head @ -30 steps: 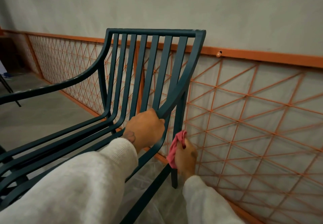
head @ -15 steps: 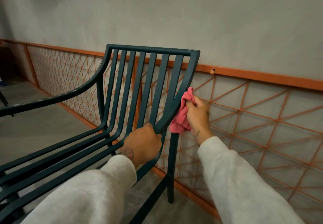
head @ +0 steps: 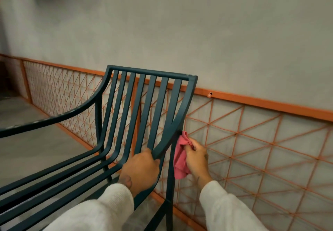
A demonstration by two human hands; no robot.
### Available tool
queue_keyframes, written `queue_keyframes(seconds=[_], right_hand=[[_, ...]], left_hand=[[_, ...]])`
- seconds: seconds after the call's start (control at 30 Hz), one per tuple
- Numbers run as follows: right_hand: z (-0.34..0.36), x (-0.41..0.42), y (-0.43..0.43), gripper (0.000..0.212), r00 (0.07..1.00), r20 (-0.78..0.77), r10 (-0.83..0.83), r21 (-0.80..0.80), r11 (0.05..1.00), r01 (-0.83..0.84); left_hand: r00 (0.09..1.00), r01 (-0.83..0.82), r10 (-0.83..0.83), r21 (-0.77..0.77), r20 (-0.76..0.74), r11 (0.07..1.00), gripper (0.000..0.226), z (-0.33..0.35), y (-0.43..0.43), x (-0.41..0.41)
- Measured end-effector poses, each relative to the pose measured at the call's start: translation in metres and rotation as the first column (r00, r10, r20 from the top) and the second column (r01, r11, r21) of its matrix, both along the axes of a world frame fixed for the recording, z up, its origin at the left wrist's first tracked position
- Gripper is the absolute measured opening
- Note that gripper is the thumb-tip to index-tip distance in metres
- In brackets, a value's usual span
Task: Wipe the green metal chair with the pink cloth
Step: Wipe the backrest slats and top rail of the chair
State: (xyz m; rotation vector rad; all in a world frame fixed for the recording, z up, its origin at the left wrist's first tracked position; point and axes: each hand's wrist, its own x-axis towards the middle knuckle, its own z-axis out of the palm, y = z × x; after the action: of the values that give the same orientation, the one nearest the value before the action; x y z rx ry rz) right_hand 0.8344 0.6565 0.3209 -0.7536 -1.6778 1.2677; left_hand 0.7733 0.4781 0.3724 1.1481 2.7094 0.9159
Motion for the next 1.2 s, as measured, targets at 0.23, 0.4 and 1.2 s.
queue_keyframes(seconds=[0.23,0.4,1.2], right_hand=[[0.138,-0.010,0.048,0.042,0.996,-0.088,-0.031,0.395,0.916,0.064],[0.188,-0.025,0.074,0.049,0.933,0.284,-0.221,0.795,0.598,-0.100],[0.094,-0.006,-0.004,0.046,0.914,0.402,-0.049,0.652,0.716,-0.248]], left_hand=[[0.999,0.012,-0.013,-0.027,-0.050,1.000,0.013,0.002,-0.003,0.001],[0.998,0.015,-0.019,-0.054,-0.060,0.998,0.014,0.005,-0.004,0.004],[1.000,0.003,-0.004,-0.055,-0.024,0.998,0.014,0.001,-0.003,0.001]])
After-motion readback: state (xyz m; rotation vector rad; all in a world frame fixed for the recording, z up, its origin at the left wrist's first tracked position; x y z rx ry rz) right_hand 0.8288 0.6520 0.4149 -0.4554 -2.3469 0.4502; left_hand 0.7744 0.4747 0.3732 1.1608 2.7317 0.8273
